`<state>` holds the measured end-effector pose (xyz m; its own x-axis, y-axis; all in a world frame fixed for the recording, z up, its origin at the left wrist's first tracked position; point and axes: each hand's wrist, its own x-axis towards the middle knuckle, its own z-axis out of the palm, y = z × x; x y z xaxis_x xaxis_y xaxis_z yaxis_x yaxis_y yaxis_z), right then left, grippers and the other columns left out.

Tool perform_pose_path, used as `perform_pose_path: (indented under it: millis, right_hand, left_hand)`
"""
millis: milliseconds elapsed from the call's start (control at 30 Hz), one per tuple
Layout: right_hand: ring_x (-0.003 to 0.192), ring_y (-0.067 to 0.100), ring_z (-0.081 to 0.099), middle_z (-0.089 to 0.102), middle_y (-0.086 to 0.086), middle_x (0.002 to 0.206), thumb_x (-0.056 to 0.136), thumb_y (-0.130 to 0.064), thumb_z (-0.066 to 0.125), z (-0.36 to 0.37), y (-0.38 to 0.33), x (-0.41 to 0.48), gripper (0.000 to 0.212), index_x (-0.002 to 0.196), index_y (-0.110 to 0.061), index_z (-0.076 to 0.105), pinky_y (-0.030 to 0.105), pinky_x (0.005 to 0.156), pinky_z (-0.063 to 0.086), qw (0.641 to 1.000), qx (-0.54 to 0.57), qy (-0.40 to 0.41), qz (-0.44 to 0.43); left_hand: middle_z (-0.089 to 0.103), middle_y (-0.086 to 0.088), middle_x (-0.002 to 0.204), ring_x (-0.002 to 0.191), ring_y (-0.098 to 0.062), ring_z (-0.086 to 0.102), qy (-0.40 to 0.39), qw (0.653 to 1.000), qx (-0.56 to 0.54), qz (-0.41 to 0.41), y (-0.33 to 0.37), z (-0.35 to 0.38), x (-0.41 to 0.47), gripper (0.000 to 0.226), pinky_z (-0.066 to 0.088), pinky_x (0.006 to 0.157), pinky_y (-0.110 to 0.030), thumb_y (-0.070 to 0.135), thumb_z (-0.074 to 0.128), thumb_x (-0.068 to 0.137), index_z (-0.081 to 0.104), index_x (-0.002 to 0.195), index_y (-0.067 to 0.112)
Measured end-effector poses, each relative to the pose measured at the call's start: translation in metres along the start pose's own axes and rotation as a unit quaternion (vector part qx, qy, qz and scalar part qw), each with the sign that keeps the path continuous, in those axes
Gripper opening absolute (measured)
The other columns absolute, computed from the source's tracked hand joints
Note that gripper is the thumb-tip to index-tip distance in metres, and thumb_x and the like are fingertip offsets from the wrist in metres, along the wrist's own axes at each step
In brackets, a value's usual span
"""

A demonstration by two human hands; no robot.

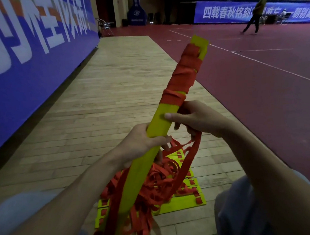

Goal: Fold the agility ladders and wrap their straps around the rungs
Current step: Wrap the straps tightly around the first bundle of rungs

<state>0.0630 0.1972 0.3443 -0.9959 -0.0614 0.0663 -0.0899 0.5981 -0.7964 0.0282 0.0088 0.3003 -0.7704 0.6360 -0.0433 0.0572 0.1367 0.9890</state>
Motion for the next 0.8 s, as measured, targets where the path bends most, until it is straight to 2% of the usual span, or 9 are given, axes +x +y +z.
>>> perform_pose_path:
  millis: [100,233,300,367,467,533,600,667,800]
  right_hand:
    - [0.048,0.005,0.058,0.069,-0.002,0.073,0.095,-0.037,0.06,0.003,0.002,0.002,0.015,0.093,-0.022,0.064,0.024,0.049,0.052,0.999,-0.04,0.008,0.007]
    - [0.054,0.016,0.061,0.073,0.013,0.086,0.105,-0.023,0.043,0.004,0.003,0.006,0.028,0.098,-0.005,0.062,0.042,0.061,0.056,0.994,-0.101,0.024,0.035]
    - [0.051,0.016,0.06,0.072,0.016,0.086,0.104,-0.015,0.038,0.008,0.0,0.006,0.028,0.096,-0.002,0.061,0.04,0.057,0.055,0.998,-0.036,0.029,0.052]
    - [0.047,0.02,0.058,0.068,0.016,0.079,0.104,-0.012,0.036,0.014,-0.007,0.005,0.029,0.096,0.0,0.06,0.033,0.049,0.053,0.992,0.095,0.019,0.077]
    - [0.05,0.022,0.058,0.067,0.013,0.077,0.104,-0.027,0.042,0.022,-0.012,0.002,0.037,0.093,0.001,0.063,0.029,0.047,0.052,0.982,0.158,0.015,0.106]
    - [0.053,0.02,0.062,0.068,0.005,0.074,0.097,-0.048,0.052,0.032,-0.013,0.0,0.047,0.092,-0.004,0.067,0.025,0.046,0.049,0.99,0.093,0.034,0.101]
    - [0.048,0.01,0.06,0.063,-0.009,0.057,0.088,-0.059,0.059,0.041,-0.012,0.001,0.05,0.082,-0.009,0.067,0.016,0.042,0.044,0.994,0.02,0.072,0.085]
    - [0.038,0.005,0.055,0.057,-0.011,0.047,0.087,-0.057,0.063,0.046,-0.01,0.004,0.049,0.074,-0.009,0.065,0.014,0.037,0.039,0.989,0.016,0.123,0.077]
    - [0.037,0.015,0.052,0.055,0.005,0.056,0.091,-0.046,0.063,0.04,-0.011,0.01,0.046,0.074,-0.004,0.063,0.024,0.037,0.041,0.97,0.119,0.19,0.092]
  left_hand:
    - [0.068,-0.017,0.078,0.051,-0.026,0.059,0.045,0.999,0.008,-0.002,-0.004,-0.001,0.003,0.024,0.051,0.048,-0.032,0.017,0.074,0.086,0.061,0.104,0.009]
    - [0.066,-0.007,0.074,0.051,-0.023,0.061,0.12,0.991,0.063,0.009,-0.011,-0.002,0.012,0.023,0.053,0.052,-0.036,0.026,0.072,0.089,0.058,0.103,0.013]
    - [0.067,-0.004,0.078,0.056,-0.024,0.065,0.143,0.983,0.113,0.008,-0.011,-0.002,0.014,0.025,0.056,0.056,-0.039,0.032,0.067,0.092,0.054,0.107,0.017]
    - [0.066,-0.005,0.084,0.066,-0.026,0.067,0.14,0.972,0.189,-0.007,-0.01,0.0,0.015,0.025,0.055,0.062,-0.04,0.033,0.058,0.096,0.048,0.113,0.019]
    - [0.057,-0.007,0.105,0.078,-0.019,0.061,0.119,0.944,0.308,0.014,-0.013,0.005,0.014,0.039,0.051,0.065,-0.035,0.026,0.045,0.1,0.034,0.136,0.016]
    - [0.041,-0.005,0.129,0.101,-0.02,0.058,0.081,0.926,0.366,0.033,-0.02,0.007,0.01,0.059,0.052,0.085,-0.04,0.026,0.043,0.101,0.014,0.152,0.017]
    - [0.032,-0.004,0.135,0.115,-0.024,0.053,0.05,0.907,0.417,0.037,-0.023,0.006,0.007,0.069,0.049,0.094,-0.043,0.033,0.046,0.101,0.005,0.155,0.018]
    - [0.038,-0.003,0.129,0.113,-0.024,0.055,0.058,0.903,0.422,0.058,-0.024,0.003,0.007,0.075,0.05,0.092,-0.044,0.04,0.057,0.095,0.013,0.153,0.02]
    - [0.061,0.006,0.107,0.094,-0.013,0.062,0.124,0.937,0.312,0.098,-0.013,-0.002,0.01,0.072,0.054,0.081,-0.035,0.058,0.076,0.07,0.05,0.133,0.035]
